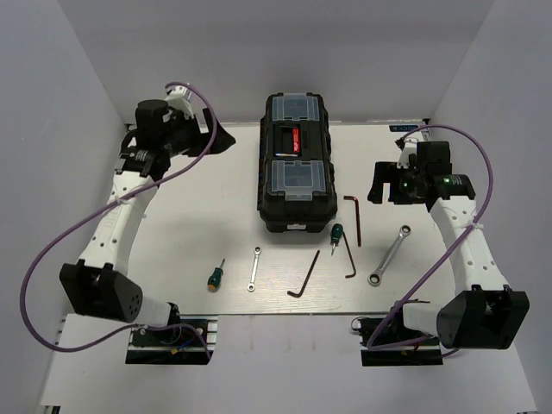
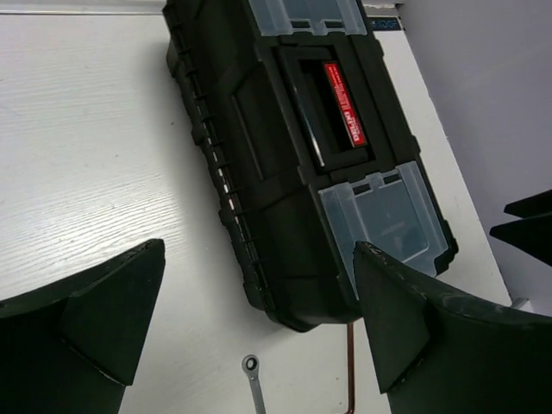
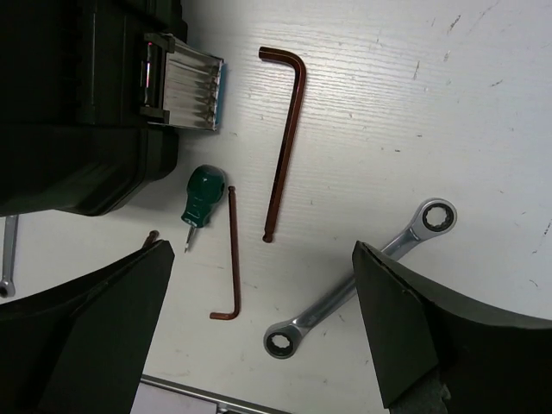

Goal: Sort the tools into containers

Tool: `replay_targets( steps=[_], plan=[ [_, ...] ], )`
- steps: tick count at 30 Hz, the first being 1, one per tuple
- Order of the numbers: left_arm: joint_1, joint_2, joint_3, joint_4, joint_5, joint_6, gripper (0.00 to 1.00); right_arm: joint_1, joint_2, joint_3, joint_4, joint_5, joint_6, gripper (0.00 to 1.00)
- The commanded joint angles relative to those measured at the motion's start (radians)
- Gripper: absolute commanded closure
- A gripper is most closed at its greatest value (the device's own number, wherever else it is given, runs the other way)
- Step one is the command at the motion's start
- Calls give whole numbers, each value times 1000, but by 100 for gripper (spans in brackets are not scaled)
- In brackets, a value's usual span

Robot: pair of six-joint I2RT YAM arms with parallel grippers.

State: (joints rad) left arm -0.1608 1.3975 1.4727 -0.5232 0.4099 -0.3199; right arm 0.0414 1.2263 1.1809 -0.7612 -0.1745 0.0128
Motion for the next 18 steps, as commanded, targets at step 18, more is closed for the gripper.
replay_targets(
  steps=[18],
  plan=[
    [-160, 319, 432, -233, -101, 51, 6, 3, 36, 74, -52, -126, -122, 10]
  ],
)
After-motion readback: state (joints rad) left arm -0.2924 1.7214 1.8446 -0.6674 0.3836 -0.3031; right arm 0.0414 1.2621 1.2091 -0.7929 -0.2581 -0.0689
